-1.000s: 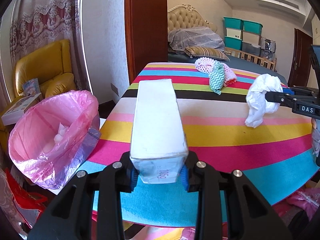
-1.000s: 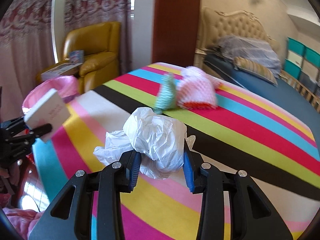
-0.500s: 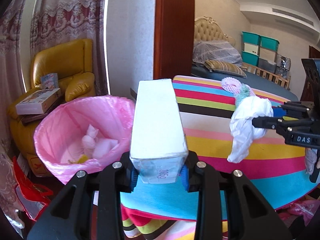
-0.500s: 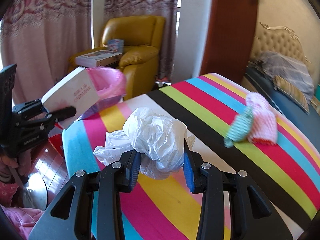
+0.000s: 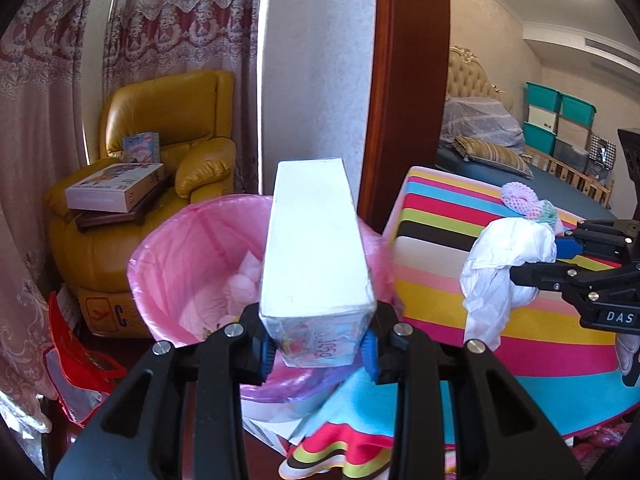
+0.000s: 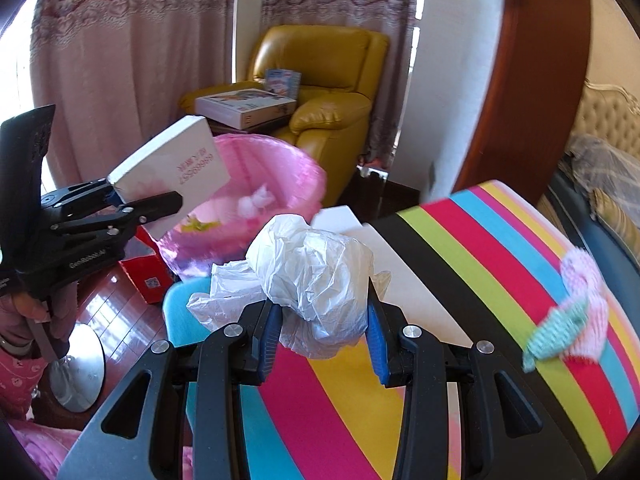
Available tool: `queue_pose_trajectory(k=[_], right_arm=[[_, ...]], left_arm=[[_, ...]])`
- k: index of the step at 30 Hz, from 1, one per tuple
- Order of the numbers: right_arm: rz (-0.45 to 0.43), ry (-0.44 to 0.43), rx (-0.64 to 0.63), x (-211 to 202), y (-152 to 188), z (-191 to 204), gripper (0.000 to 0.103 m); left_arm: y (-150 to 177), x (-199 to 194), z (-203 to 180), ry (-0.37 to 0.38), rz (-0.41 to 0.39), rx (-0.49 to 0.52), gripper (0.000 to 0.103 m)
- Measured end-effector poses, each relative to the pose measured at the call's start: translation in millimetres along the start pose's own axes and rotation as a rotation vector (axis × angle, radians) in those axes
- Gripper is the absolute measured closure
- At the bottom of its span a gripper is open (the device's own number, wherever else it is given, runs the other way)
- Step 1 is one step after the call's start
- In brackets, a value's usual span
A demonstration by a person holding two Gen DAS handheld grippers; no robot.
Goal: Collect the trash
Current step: 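Carry the box and plastic bag over the pink wastebasket with both tools, then open both tools to drop the box and bag into the wastebasket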
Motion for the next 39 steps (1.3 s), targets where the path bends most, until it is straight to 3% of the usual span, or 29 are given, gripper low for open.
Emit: queue_pose_trajectory(k=[7,16,31,33,35,36,37,38,39], right_arm=[[-0.029,-0.041,-0.029,18.5,-39.6,23.2,0.066],[-0.033,-0.08,-0.054,49.9,-76.3,46.6,0.066],[-0.027,-0.084,-0.044,88.6,-96.2,50.3,0.065],[-0.027,-0.084,-0.036,91.7,-95.1,48.5,0.061],[-0.021,-0.108,-0.02,96.4,-94.3,47.6,0.056],[-0.018,-0.115,-0.021,98.9,-93.9,47.6,0.043],[-0.024,-0.102,-0.025,100.5,-93.3,45.4,0.037],[-0.032,-0.096,-0.024,100.6,-93.1,44.2,0.031],[-0.04,-0.101,-0.017,100.0,-92.3,42.0,0.031]], left_arm=[[-6.2,6.1,33.0,-0.049,-0.001,-0.022,0.07],[-0.9,23.5,64.0,-0.058,0.04,-0.071,0.07],[-1.3,41.3,75.2,-0.048,0.056,-0.087,0.069],[0.6,44.2,77.7,-0.049,0.061,-0.1,0.069],[2.8,46.4,80.0,-0.045,0.068,-0.117,0.06],[4.0,46.9,81.3,-0.052,0.068,-0.121,0.054],[5.0,46.5,82.0,-0.057,0.067,-0.124,0.04],[5.4,45.2,82.7,-0.062,0.062,-0.128,0.031],[5.6,43.1,84.1,-0.066,0.053,-0.131,0.028]])
Point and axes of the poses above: each gripper's, at about its wrist camera, not at the fingertips, and x roughly the way its jaws point, z to its left, y to its underside, the point moved 5 cm from there along x, roughly the way its jaws point, and after that the axes turned 3 degrees about -z, right-handed, at the moved point
